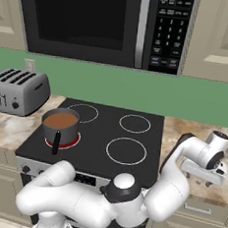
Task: Pick up the sugar cube(s) and place them in the saucepan with hot chocolate.
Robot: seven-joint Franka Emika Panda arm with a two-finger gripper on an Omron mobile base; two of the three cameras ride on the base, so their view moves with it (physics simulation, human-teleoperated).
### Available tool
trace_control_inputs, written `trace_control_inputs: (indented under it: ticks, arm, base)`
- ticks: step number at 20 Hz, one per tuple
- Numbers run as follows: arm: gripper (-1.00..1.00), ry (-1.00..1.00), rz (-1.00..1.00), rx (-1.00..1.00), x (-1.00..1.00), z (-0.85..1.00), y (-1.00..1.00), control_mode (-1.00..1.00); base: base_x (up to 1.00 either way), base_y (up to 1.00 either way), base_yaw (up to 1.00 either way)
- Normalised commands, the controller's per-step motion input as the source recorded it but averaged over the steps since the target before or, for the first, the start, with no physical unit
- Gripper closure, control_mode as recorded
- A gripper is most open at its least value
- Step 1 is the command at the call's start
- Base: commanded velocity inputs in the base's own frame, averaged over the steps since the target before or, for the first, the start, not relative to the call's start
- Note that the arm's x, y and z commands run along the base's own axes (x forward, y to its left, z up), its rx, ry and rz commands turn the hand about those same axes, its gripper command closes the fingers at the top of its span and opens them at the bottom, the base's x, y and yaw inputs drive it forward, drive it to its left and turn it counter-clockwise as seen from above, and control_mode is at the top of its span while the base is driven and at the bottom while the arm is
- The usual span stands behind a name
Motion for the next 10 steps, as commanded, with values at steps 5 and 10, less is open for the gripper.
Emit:
trace_control_inputs:
  ticks: [5, 10]
  arm:
    - [-1.00, 0.00, 0.00, 0.00, 0.00, 0.00, -0.02, -1.00]
    - [-1.00, 0.00, 0.00, 0.00, 0.00, 0.00, 0.00, -1.00]
  base:
    - [0.00, 0.00, 0.00]
    - [0.00, 0.00, 0.00]
